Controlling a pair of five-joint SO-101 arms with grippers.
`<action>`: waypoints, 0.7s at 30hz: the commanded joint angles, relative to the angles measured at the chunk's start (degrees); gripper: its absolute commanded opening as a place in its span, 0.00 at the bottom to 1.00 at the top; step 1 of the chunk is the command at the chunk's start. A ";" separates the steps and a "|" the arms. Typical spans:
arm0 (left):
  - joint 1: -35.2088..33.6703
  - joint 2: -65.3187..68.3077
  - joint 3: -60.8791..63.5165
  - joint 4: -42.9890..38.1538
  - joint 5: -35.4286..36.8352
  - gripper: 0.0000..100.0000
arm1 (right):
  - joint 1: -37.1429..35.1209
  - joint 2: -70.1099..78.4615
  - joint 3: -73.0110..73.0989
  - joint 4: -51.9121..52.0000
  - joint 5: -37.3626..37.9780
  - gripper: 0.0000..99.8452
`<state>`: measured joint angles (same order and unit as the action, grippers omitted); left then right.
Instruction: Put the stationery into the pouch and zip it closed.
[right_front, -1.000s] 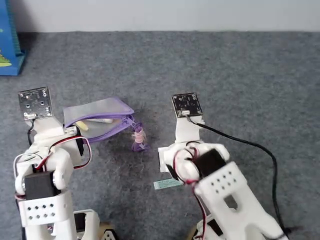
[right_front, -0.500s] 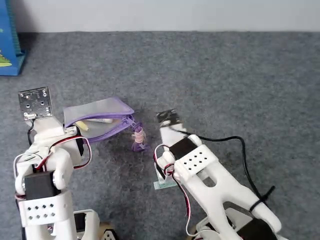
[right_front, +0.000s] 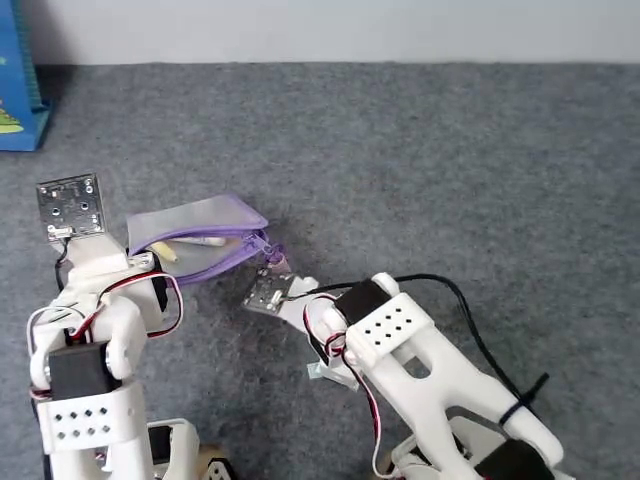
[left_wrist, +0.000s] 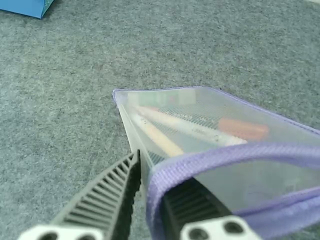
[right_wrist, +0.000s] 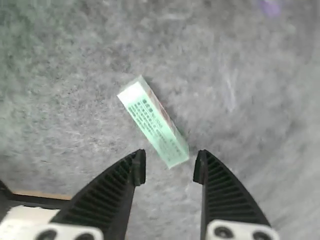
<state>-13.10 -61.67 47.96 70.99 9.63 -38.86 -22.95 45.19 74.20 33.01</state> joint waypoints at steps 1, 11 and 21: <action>0.09 -0.18 -0.84 -1.41 0.00 0.01 | -0.40 2.86 -0.26 -2.77 3.87 0.16; 0.09 -0.18 -0.84 -1.49 0.00 0.01 | -0.57 11.21 -0.35 -4.79 5.19 0.25; 0.00 -0.18 -0.84 -1.23 0.00 0.01 | -3.91 20.26 -0.35 -12.35 4.75 0.21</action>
<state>-13.10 -61.67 47.96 70.99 9.63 -42.55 -5.36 45.10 64.88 37.49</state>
